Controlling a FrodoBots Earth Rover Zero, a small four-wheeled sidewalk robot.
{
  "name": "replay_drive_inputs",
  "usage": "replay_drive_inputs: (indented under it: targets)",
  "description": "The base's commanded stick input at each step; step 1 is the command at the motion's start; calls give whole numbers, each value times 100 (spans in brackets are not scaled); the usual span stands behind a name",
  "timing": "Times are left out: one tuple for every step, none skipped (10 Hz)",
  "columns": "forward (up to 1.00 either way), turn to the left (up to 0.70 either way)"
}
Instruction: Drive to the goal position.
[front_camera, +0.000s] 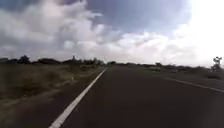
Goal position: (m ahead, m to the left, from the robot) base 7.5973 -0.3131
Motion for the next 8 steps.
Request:
replay_drive_inputs:
  targets:
    - [100,0]
    - [100,0]
    - [100,0]
    - [100,0]
    - [100,0]
    - [100,0]
    - [100,0]
    - [100,0]
